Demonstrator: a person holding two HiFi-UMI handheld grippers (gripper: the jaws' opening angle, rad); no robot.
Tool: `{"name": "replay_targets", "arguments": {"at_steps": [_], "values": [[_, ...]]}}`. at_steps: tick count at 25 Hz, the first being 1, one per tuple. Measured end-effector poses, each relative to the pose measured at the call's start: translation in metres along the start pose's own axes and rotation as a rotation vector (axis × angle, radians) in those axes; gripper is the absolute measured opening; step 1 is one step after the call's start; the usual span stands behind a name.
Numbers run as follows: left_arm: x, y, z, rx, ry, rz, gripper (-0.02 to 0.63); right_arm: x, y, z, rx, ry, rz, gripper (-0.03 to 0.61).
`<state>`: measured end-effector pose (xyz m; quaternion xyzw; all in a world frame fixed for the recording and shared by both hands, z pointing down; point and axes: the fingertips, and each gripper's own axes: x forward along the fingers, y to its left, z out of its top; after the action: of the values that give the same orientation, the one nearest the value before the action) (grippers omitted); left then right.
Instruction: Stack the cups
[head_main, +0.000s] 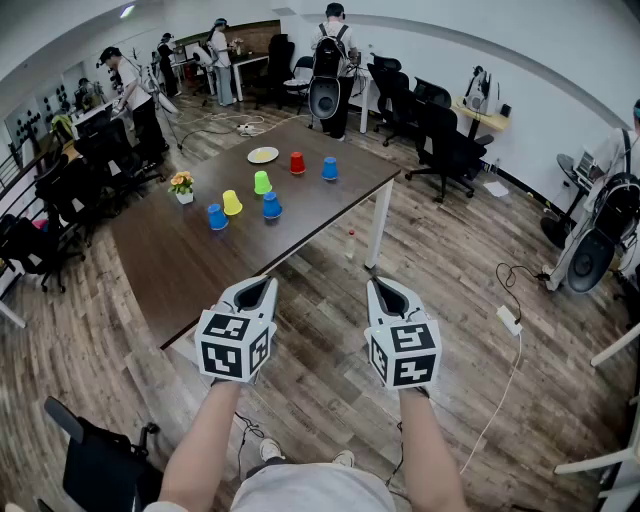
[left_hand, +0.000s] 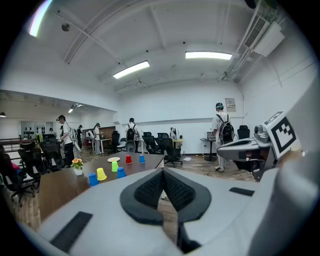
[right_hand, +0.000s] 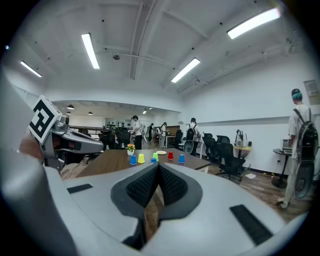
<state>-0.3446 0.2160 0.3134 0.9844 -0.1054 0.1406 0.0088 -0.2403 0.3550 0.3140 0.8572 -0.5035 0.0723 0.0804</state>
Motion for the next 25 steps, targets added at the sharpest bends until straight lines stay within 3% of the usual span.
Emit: {"name": "replay_targets", "arguments": {"at_steps": [7, 15, 18, 25], "values": [[0.023, -0.026, 0.006, 0.011, -0.003, 0.008, -0.006, -0.007, -0.029, -0.005, 0.018, -0.008, 0.013, 0.003], [0.043, -0.044, 0.007, -0.002, 0.007, 0.029, 0.02, -0.007, -0.052, -0.006, 0.036, -0.02, 0.087, 0.008], [0.05, -0.04, 0.007, -0.009, 0.014, 0.046, 0.043, 0.002, -0.056, -0.005, 0.03, -0.02, 0.104, 0.06], [0.072, -0.01, 0.006, -0.02, 0.027, 0.095, 0.119, 0.039, -0.057, 0.001, 0.021, -0.028, 0.138, 0.114]]}}
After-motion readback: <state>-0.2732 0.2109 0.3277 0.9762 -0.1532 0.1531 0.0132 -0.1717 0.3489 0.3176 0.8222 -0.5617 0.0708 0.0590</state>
